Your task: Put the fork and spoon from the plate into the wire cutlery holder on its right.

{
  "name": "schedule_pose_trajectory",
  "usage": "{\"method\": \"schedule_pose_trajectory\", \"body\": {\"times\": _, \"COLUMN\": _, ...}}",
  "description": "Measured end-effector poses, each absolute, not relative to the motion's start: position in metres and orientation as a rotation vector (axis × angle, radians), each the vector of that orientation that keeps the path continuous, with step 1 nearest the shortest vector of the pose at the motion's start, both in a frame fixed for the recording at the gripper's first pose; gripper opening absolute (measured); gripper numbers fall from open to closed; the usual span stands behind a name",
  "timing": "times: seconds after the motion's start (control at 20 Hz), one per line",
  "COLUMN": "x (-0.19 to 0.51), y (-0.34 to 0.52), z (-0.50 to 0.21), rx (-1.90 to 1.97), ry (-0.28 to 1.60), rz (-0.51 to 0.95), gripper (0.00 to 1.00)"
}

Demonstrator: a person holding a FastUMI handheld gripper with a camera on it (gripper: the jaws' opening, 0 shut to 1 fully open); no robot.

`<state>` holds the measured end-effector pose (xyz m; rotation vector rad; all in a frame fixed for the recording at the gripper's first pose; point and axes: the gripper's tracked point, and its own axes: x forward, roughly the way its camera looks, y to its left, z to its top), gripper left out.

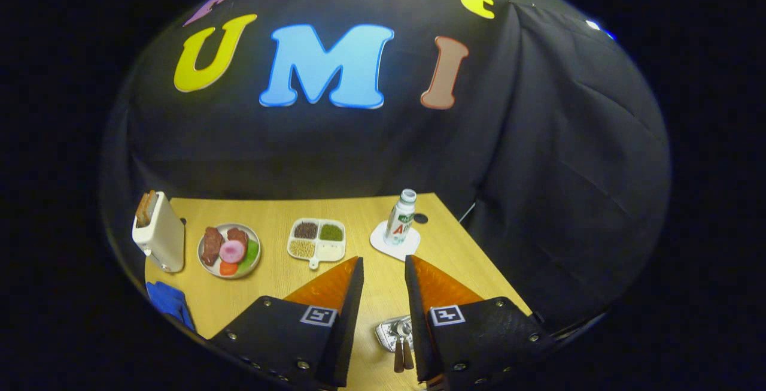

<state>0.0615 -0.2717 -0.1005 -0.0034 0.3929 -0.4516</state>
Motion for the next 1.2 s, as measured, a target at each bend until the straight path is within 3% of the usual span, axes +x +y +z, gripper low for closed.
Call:
{"method": "schedule_pose_trajectory", "body": {"times": 0.35, "x": 0.068, "y": -0.220, "z": -0.016, "rx": -0.019, "ry": 0.041, "rz": -0.378, "gripper": 0.42}}
{"method": "schedule_pose_trajectory", "body": {"times": 0.85, "x": 0.062, "y": -0.159, "z": 0.013, "rx": -0.005, "ry": -0.034, "rz": -0.296, "gripper": 0.42}}
{"method": "schedule_pose_trajectory", "body": {"times": 1.2, "x": 0.019, "y": -0.036, "z": 0.059, "rx": 0.057, "ry": -0.162, "rz": -0.141, "gripper": 0.42}}
